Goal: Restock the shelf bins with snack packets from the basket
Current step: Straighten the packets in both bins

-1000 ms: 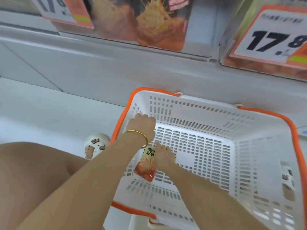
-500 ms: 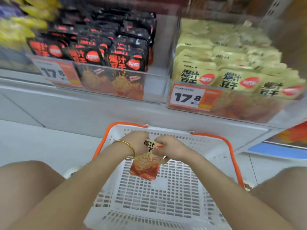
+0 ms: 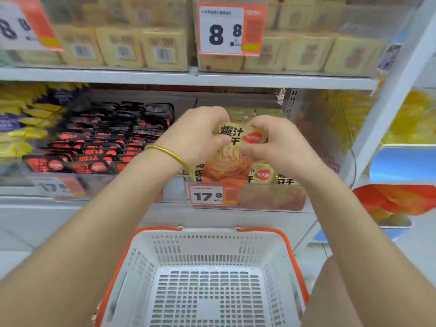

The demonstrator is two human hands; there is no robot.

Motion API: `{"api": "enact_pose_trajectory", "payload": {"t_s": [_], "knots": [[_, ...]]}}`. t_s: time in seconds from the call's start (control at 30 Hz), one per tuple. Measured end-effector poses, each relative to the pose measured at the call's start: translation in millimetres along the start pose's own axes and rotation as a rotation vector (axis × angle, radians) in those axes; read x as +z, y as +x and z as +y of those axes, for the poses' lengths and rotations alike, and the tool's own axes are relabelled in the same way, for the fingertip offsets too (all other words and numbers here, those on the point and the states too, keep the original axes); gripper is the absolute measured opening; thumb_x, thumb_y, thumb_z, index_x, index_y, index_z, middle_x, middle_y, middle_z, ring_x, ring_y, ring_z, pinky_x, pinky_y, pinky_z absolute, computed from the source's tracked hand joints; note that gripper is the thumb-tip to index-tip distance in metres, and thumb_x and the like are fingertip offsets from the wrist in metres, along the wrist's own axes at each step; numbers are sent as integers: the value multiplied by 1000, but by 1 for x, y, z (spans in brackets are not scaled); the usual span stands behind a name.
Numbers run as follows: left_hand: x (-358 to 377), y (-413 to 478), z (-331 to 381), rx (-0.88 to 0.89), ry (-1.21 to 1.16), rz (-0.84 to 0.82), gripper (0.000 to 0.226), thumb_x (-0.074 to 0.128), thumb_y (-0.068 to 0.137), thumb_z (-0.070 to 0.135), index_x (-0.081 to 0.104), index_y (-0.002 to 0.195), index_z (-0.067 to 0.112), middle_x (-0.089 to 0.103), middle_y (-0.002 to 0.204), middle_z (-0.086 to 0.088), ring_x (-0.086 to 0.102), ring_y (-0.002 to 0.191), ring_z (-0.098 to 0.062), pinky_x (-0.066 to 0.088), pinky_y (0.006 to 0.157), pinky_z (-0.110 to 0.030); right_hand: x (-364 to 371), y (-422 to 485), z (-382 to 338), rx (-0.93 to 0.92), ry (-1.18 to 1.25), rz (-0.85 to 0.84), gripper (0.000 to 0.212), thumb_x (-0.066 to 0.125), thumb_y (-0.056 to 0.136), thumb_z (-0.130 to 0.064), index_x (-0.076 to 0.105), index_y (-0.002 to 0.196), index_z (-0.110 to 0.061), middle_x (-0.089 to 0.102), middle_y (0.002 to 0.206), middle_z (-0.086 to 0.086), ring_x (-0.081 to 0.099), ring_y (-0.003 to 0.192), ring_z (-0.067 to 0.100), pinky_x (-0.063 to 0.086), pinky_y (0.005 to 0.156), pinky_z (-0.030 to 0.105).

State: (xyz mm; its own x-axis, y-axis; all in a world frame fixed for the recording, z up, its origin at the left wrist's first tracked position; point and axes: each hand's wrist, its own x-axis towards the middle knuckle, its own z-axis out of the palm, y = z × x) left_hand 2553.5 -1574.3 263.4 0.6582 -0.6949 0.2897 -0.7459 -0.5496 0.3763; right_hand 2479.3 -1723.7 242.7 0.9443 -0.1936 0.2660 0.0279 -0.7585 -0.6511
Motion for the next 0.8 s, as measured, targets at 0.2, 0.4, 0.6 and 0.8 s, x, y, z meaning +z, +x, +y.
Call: {"api": "enact_pose_trajectory", "payload": {"t_s": [0.2, 0.4, 0.6, 0.8], "knots": [[7, -8, -16, 10, 54, 112, 15, 60, 90, 21, 61, 104, 15, 53, 83, 3, 49, 81, -16, 32, 69, -25, 26, 3, 4, -46, -58, 129, 15, 70, 82, -17, 63, 94, -21, 57, 81, -10, 47, 67, 8, 31, 57, 5], [7, -19, -20, 61, 66, 213, 11, 62, 89, 19, 62, 98, 13, 54, 81, 4, 51, 78, -18, 40, 72, -27, 39, -2, 2, -116, -54, 209, 15, 69, 82, -14, 65, 97, -16, 60, 84, -11, 54, 76, 10, 37, 68, 21], [18, -26, -23, 30, 51, 145, 12, 61, 89, 20, 63, 99, 14, 53, 79, 4, 52, 78, -20, 38, 70, -26, 45, -8, 11, -124, -125, 101, 17, 66, 85, -18, 62, 101, -13, 66, 93, 0, 59, 89, 21, 43, 79, 34], [19, -19, -33, -57, 67, 71, 25, 63, 89, 24, 64, 111, 12, 54, 83, 1, 51, 80, -18, 38, 71, -24, 40, 6, 1, -86, -399, -49, 32, 62, 88, -28, 39, 69, -18, 43, 72, -5, 48, 79, 22, 43, 66, 36]]}}
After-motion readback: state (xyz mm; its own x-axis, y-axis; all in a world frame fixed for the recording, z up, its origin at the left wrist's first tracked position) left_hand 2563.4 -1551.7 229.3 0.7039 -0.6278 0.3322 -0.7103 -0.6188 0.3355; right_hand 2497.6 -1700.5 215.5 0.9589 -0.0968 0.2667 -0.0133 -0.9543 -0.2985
